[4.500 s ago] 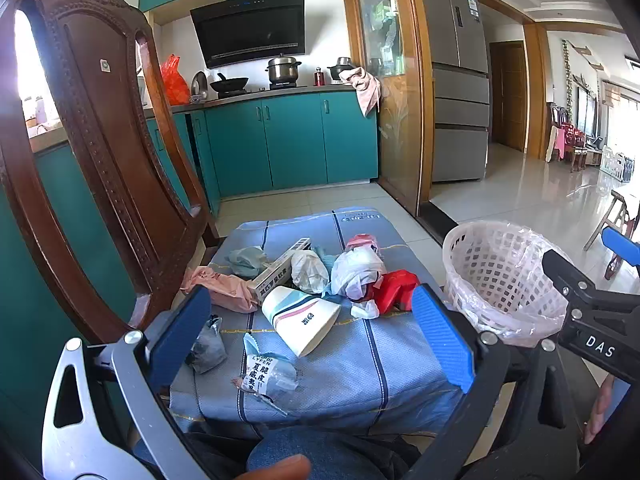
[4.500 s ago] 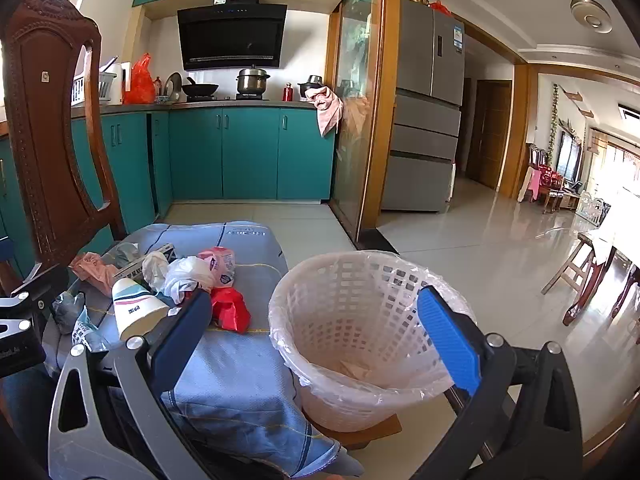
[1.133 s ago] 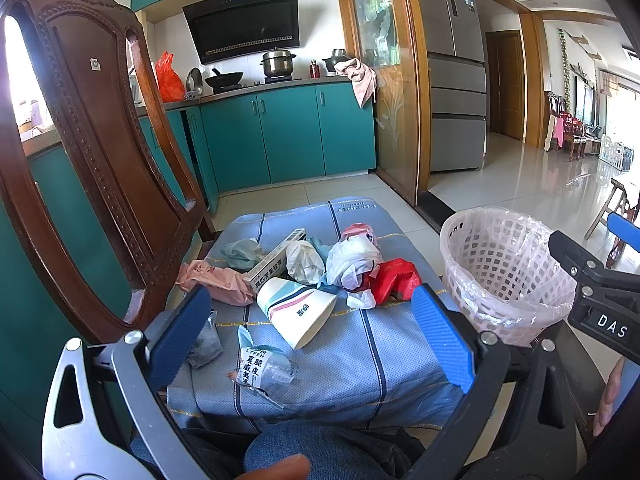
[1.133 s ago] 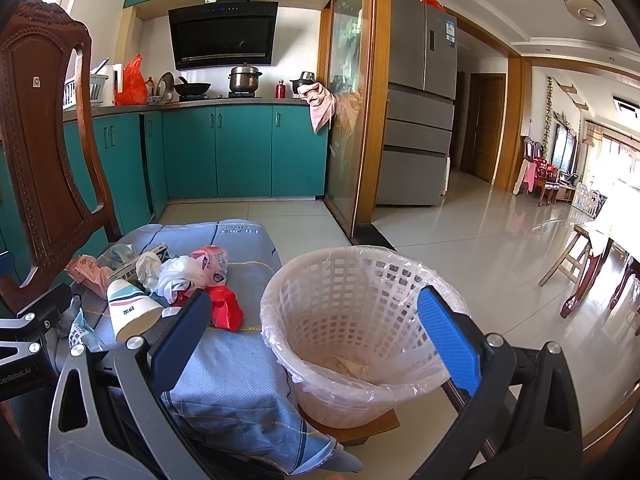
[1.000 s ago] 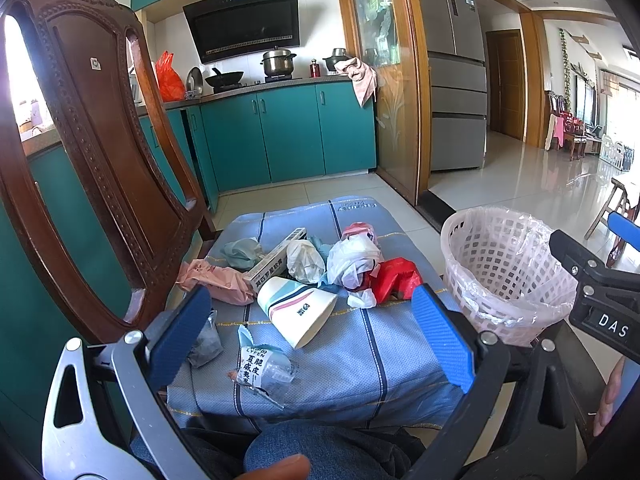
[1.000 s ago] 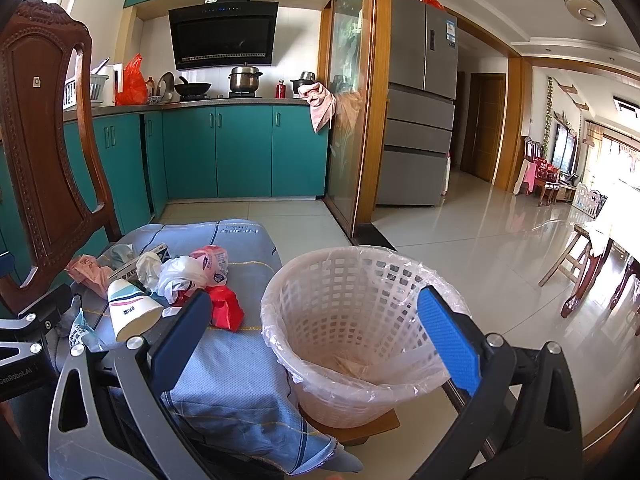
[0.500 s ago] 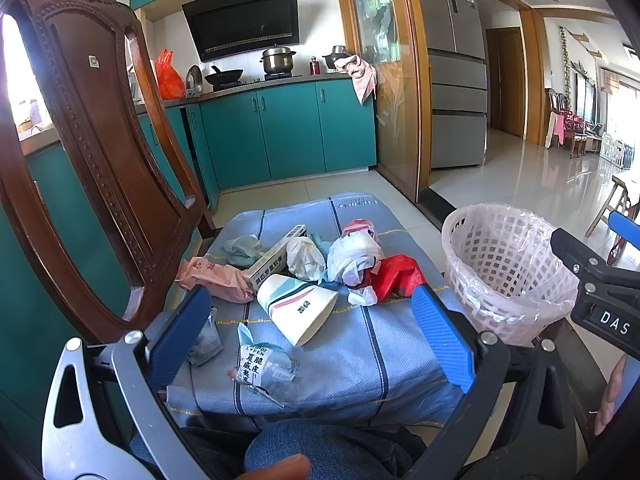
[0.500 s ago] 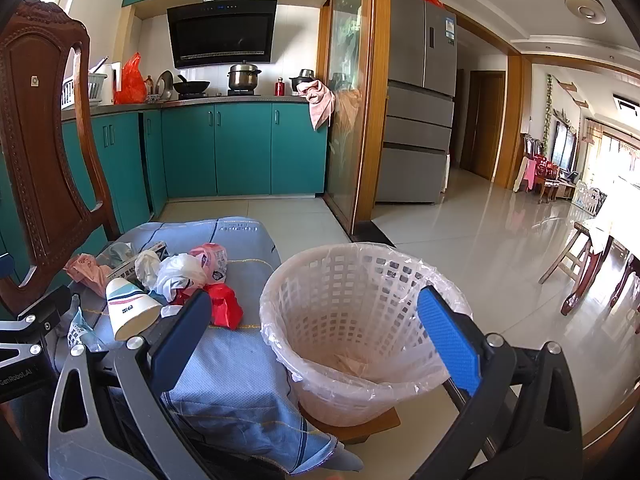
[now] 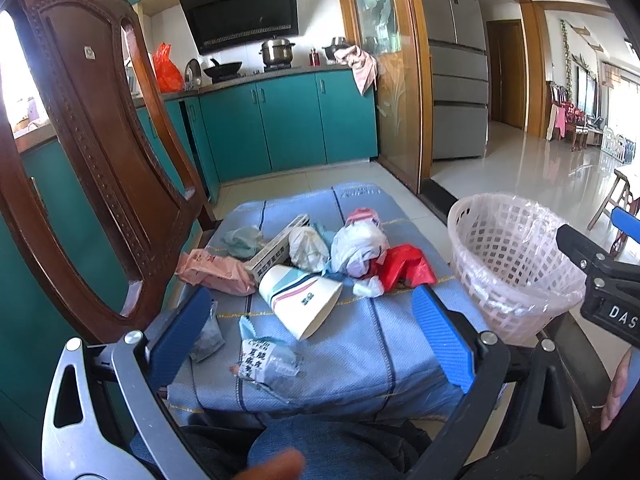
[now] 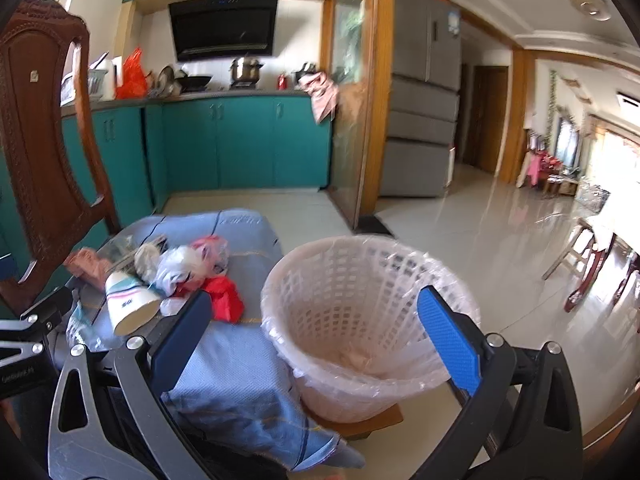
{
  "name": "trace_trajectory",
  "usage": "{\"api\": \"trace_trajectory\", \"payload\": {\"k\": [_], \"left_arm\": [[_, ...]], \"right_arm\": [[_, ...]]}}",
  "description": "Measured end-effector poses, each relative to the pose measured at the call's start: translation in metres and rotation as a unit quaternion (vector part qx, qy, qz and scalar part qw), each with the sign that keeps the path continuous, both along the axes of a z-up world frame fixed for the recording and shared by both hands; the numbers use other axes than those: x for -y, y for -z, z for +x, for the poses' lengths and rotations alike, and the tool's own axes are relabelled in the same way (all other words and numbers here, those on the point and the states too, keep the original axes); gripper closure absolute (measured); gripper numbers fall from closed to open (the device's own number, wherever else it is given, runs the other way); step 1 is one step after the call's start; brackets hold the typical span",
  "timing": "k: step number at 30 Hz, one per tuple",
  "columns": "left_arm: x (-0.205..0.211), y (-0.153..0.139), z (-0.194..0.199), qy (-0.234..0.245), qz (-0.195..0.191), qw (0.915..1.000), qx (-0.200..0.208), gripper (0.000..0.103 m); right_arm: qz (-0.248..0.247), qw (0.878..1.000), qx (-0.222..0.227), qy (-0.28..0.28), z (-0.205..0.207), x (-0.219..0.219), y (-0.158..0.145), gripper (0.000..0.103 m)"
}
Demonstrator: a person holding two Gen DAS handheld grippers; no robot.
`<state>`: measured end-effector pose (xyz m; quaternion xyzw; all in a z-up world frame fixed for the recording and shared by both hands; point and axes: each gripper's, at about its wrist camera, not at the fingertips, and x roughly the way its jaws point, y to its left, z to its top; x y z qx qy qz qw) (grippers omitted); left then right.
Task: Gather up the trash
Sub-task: 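Grasp the red plastic bag with the right gripper while the left grasps the snack wrapper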
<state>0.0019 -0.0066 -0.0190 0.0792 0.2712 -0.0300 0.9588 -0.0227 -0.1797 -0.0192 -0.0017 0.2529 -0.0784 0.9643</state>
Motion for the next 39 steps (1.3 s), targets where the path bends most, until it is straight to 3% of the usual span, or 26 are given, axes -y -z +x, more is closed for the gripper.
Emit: {"api": "trace_trajectory", "payload": {"k": [3,6,8,11,12,15,18,25,28,32,39], "left_arm": [[-0.021,0.011,0.01,-0.017,-0.008,0.9993,-0.032,0.003],[-0.048,0.027,0.018,-0.049,-0.011,0.9967,-0.064,0.007],[-0.062,0.033,0.021,-0.064,-0.015,0.9949,-0.077,0.025],[-0.078,0.039,0.025,-0.082,-0.03,0.992,-0.09,0.039],[-0.081,0.04,0.027,-0.086,-0.034,0.9914,-0.093,0.04],[-0.085,0.042,0.03,-0.084,-0.047,0.9905,-0.098,0.04],[-0.086,0.049,0.038,-0.089,-0.043,0.9897,-0.104,0.023],[-0.101,0.065,0.055,-0.101,-0.064,0.9839,-0.133,0.021],[-0.104,0.069,0.06,-0.097,-0.074,0.9824,-0.141,0.017],[-0.097,0.078,0.068,-0.074,-0.086,0.9811,-0.157,0.015],[-0.085,0.098,0.077,-0.057,-0.078,0.9772,-0.189,0.014]], "right_arm": [[0.018,1.0,-0.017,-0.017,0.005,0.002,0.008,0.003],[-0.004,0.999,-0.025,-0.021,0.01,-0.007,0.015,0.003],[-0.011,0.998,-0.032,-0.05,0.016,-0.019,0.021,0.003],[0.029,0.991,-0.066,-0.113,0.034,-0.033,0.035,0.004],[0.036,0.989,-0.072,-0.123,0.039,-0.037,0.039,0.008],[0.036,0.987,-0.085,-0.129,0.064,-0.048,0.047,0.023],[0.027,0.984,-0.093,-0.148,0.091,-0.059,0.051,0.032],[-0.028,0.977,-0.151,-0.147,0.164,-0.073,0.09,0.034],[-0.037,0.974,-0.167,-0.15,0.176,-0.074,0.101,0.034],[-0.02,0.966,-0.191,-0.172,0.18,-0.074,0.113,0.034],[-0.002,0.956,-0.197,-0.219,0.158,-0.077,0.107,0.034]]}}
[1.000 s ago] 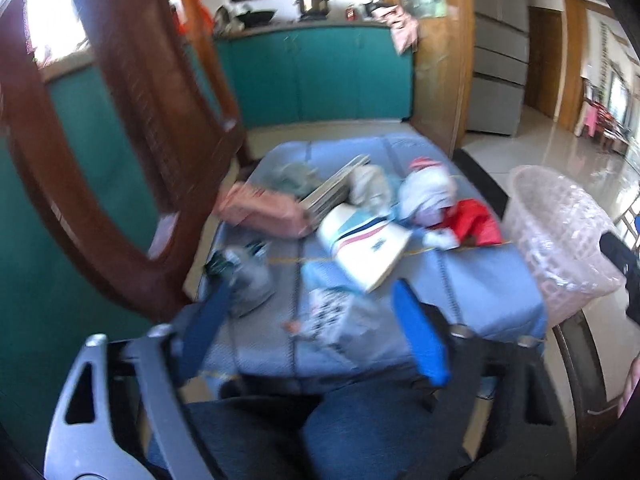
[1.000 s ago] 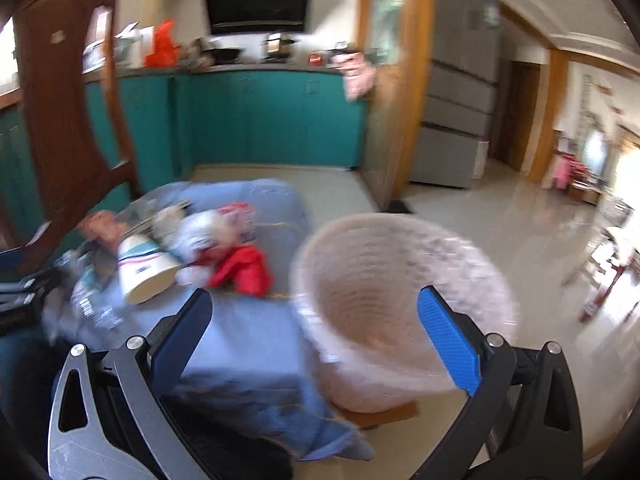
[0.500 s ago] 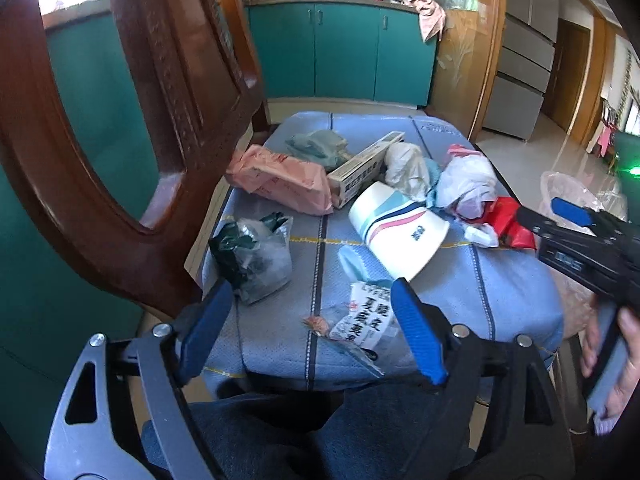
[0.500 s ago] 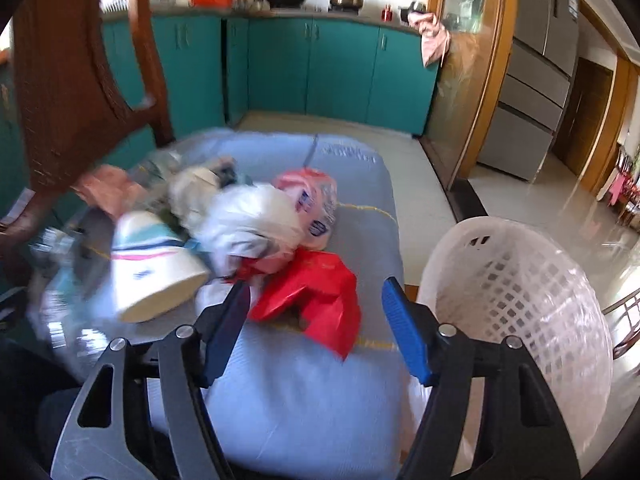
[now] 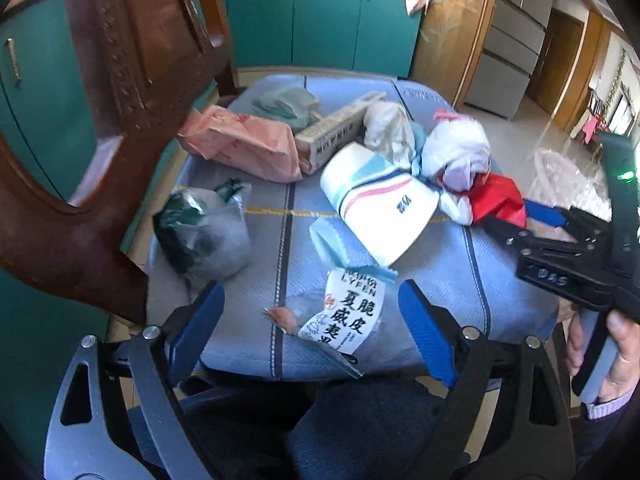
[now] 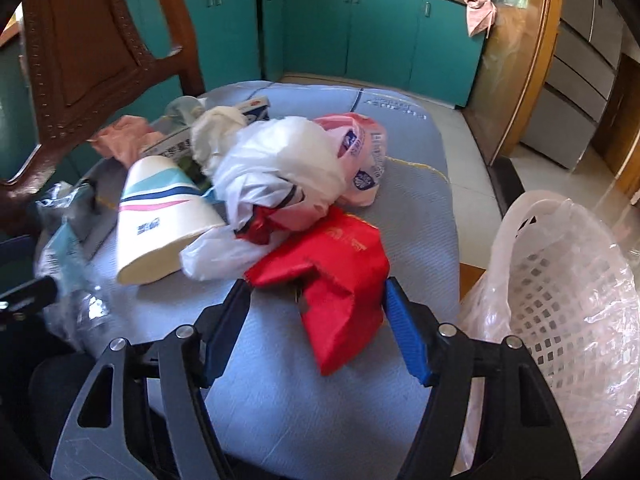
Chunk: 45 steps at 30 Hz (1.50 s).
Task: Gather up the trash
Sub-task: 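Grasp the red plastic bag with the right gripper while the left grasps the snack wrapper, then carry the red bag and snack wrapper over the white basket and release both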
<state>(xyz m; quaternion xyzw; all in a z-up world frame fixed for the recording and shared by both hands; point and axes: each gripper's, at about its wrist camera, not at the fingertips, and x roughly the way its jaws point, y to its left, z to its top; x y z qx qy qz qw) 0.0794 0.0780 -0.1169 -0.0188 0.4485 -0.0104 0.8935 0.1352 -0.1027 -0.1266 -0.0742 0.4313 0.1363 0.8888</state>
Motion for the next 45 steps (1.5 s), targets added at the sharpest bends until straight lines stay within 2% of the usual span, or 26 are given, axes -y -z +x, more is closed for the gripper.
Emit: {"api": "trace_trajectory", "payload": {"k": [3,6,10,11,12,13,16,22,35,40,45], "left_arm": [[0.003,0.006,0.002,0.009,0.0,0.9999,-0.01,0.014],[0.007,0.01,0.003,0.018,-0.002,0.9997,-0.015,0.025],[0.008,0.015,0.006,0.026,-0.008,0.9994,-0.021,0.057],[0.008,0.017,0.007,0.027,-0.01,0.9993,-0.023,0.062],[0.007,0.017,0.007,0.026,-0.007,0.9994,-0.023,0.063],[0.008,0.017,0.007,0.025,-0.006,0.9995,-0.019,0.064],[0.007,0.016,0.007,0.023,-0.009,0.9996,-0.015,0.065],[0.001,0.008,0.004,0.013,-0.022,0.9997,0.001,0.065],[0.006,-0.031,-0.006,0.007,-0.036,0.9966,0.074,0.065],[0.022,-0.051,-0.008,0.014,-0.023,0.9942,0.104,0.065],[0.059,-0.074,-0.007,0.048,-0.017,0.9899,0.132,0.065]], "right_arm": [[-0.032,0.999,0.018,0.001,0.001,-0.002,-0.001,0.034],[-0.06,0.998,0.022,0.001,0.01,-0.006,0.006,0.034],[-0.075,0.997,0.018,-0.007,0.019,-0.011,0.016,0.035],[-0.076,0.997,0.019,-0.011,0.017,-0.013,0.017,0.041],[-0.069,0.997,0.016,-0.019,0.015,-0.015,0.017,0.053],[-0.059,0.998,0.01,-0.024,0.013,-0.016,0.017,0.057],[-0.026,0.999,-0.004,-0.027,0.007,-0.013,0.016,0.063],[0.014,1.0,0.002,-0.025,-0.012,-0.007,0.001,0.064],[0.017,0.998,0.068,0.005,-0.046,0.013,-0.048,0.064],[0.021,0.995,0.096,0.031,-0.059,0.036,-0.069,0.064],[0.016,0.989,0.123,0.078,-0.069,0.076,-0.088,0.064]]}}
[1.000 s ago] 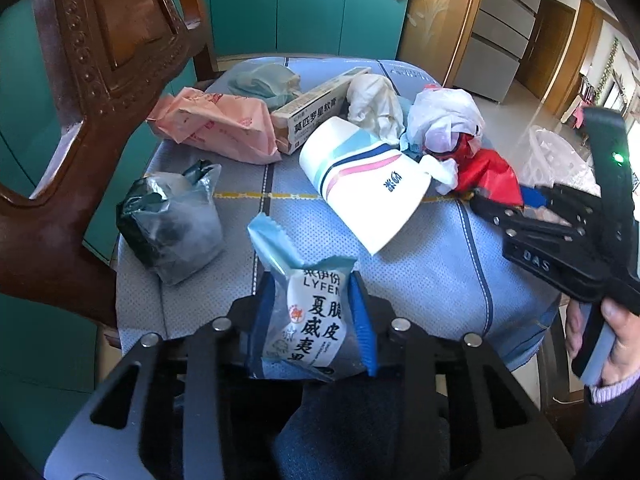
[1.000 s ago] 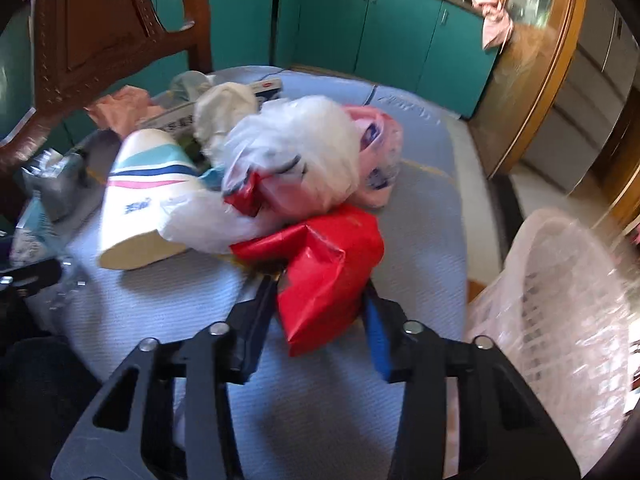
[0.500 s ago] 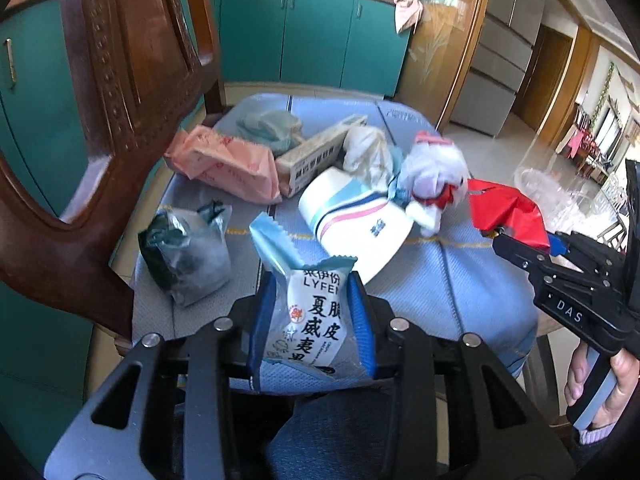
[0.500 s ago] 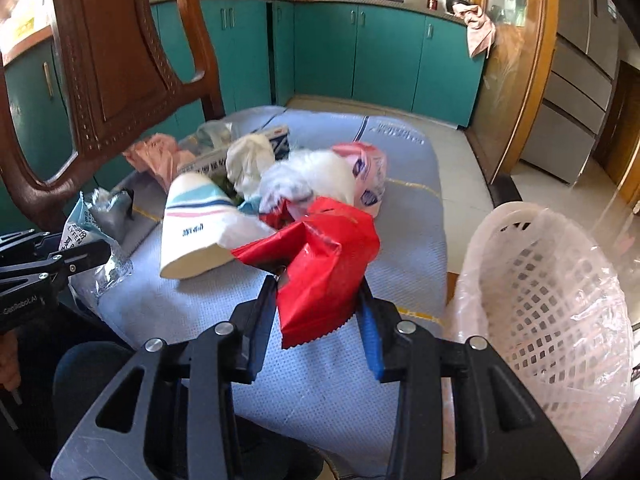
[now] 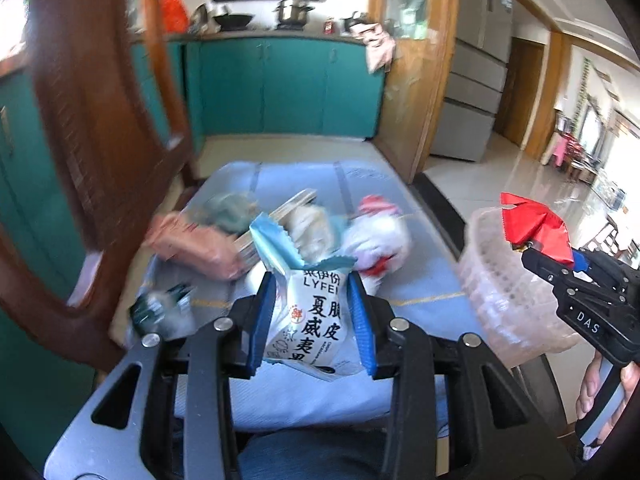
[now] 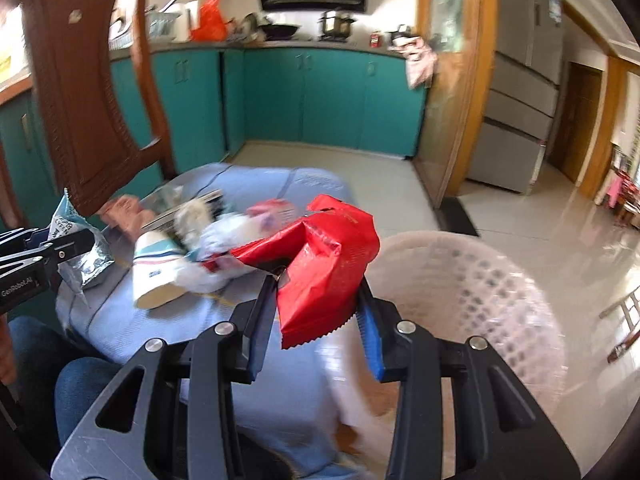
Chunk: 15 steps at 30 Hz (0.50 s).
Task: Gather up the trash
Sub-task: 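Carry the red bag and snack wrapper over the white basket and release both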
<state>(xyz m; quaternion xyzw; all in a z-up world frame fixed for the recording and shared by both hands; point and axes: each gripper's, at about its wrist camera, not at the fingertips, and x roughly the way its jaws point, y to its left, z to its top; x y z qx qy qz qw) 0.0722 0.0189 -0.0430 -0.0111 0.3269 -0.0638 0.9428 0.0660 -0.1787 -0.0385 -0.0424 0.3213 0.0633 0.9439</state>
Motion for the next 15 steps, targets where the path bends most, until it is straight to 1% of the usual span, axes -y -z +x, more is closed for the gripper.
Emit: {"api": "trace_trajectory", "payload": {"k": [3,6,9,11,13,15], "left_arm": [[0.033,-0.012,0.005,0.035,0.002,0.9993,0.013,0.065],[0.069,-0.02,0.013,0.085,-0.009,0.9962,0.017,0.065],[0.104,-0.02,0.025,0.134,-0.027,0.9906,0.007,0.065],[0.13,-0.015,0.039,0.164,-0.036,0.9858,-0.008,0.065],[0.154,-0.01,0.047,0.187,-0.034,0.9816,-0.016,0.065],[0.181,-0.004,0.052,0.216,-0.034,0.9755,-0.02,0.065]], "right_arm": [[0.001,0.999,0.009,0.034,-0.008,0.03,-0.007,0.064],[0.001,0.997,0.015,0.071,-0.019,0.062,-0.012,0.064],[0.0,0.994,0.019,0.107,-0.032,0.094,-0.013,0.064],[0.003,0.991,0.018,0.129,-0.04,0.114,-0.012,0.064],[0.007,0.989,0.015,0.146,-0.046,0.131,-0.009,0.064],[0.01,0.987,0.011,0.161,-0.052,0.144,-0.004,0.064]]}}
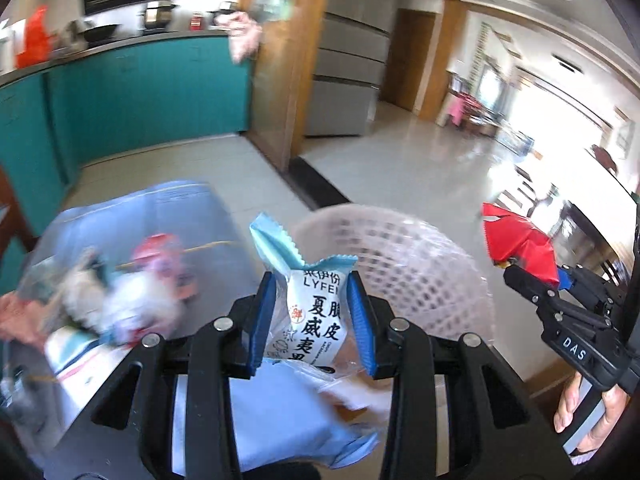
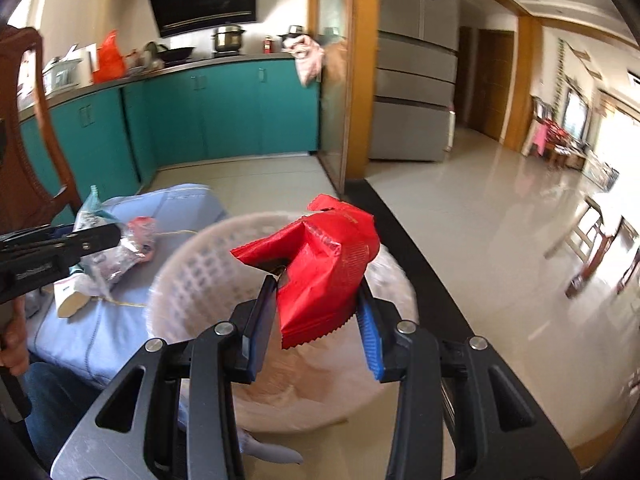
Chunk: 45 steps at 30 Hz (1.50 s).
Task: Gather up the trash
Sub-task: 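Carry the red bag and snack wrapper over the white basket and release both, then grasp the dark green plastic bag with the right gripper and lift it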
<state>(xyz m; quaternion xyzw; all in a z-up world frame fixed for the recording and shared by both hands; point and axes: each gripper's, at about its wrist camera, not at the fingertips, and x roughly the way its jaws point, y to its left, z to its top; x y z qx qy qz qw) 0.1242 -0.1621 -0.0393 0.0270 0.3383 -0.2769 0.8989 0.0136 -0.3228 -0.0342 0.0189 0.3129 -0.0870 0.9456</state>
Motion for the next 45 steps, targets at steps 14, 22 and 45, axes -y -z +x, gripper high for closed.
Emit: {"api": "trace_trajectory", "payload": {"k": [14,22,45], "left_arm": [[0.059,0.025,0.018,0.054,0.018,0.9981,-0.023,0.042],[0.022,0.021,0.014,0.001,0.003,0.9999,-0.014,0.011],[-0.23,0.005,-0.129,-0.27,0.1,0.9565,0.05,0.022]], "right_arm": [[0.016,1.0,-0.014,0.011,0.007,0.013,0.015,0.064],[0.013,1.0,-0.022,0.005,0.018,0.006,0.019,0.051],[0.069,0.934,-0.055,-0.346,0.095,-0.272,0.034,0.035]]}}
